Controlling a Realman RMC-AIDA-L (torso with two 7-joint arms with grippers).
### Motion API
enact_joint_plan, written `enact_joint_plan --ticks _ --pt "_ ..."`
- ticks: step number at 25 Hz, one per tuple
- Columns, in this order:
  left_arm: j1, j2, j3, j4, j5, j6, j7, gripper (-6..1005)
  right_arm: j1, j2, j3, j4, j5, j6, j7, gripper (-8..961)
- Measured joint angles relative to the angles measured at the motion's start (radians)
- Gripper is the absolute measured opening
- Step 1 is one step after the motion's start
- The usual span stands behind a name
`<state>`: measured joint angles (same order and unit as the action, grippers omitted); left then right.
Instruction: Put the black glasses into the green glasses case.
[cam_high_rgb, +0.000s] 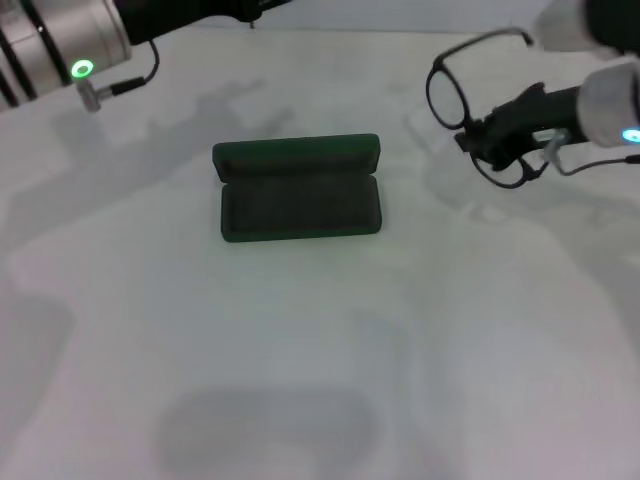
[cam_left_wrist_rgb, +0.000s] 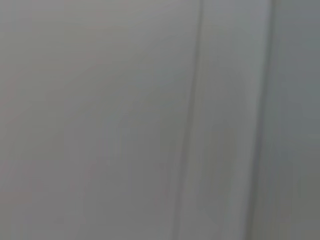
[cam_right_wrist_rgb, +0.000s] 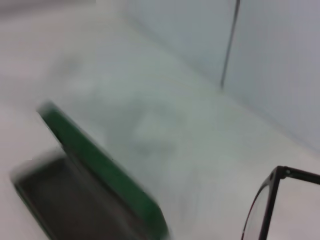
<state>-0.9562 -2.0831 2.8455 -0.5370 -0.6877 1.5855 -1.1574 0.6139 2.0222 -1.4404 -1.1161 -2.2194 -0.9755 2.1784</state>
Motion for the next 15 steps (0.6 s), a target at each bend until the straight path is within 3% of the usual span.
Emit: enact_joint_plan --ticks 1,2,4,8,12,15 --pt "0.009 0.0 0.0 0.0 -0.004 0.027 -0.009 712 -0.057 0.002 0.053 -0.008 0.167 -0.009 -0.159 111" --pt "0.02 0.0 0.0 0.001 -0.009 0.065 -0.022 712 -0.057 0.002 0.053 -0.008 0.167 -0.009 -0.159 111" --pt "0.024 -0.001 0.0 0.013 -0.011 0.104 -0.038 712 -0.136 -0.001 0.093 0.009 0.409 -0.016 -0.399 111" --pt "0.012 0.007 0.0 0.097 0.001 0.144 -0.056 712 -0.265 -0.002 0.159 0.154 0.806 -0.114 -0.909 112" --pt "-0.009 0.015 0.0 0.128 0.026 0.168 -0.098 711 -0.27 -0.01 0.221 0.434 1.061 -0.357 -1.34 112" --pt "-0.05 0.011 0.0 0.132 0.086 0.173 -0.13 711 -0.253 -0.028 0.251 0.535 1.083 -0.472 -1.482 112"
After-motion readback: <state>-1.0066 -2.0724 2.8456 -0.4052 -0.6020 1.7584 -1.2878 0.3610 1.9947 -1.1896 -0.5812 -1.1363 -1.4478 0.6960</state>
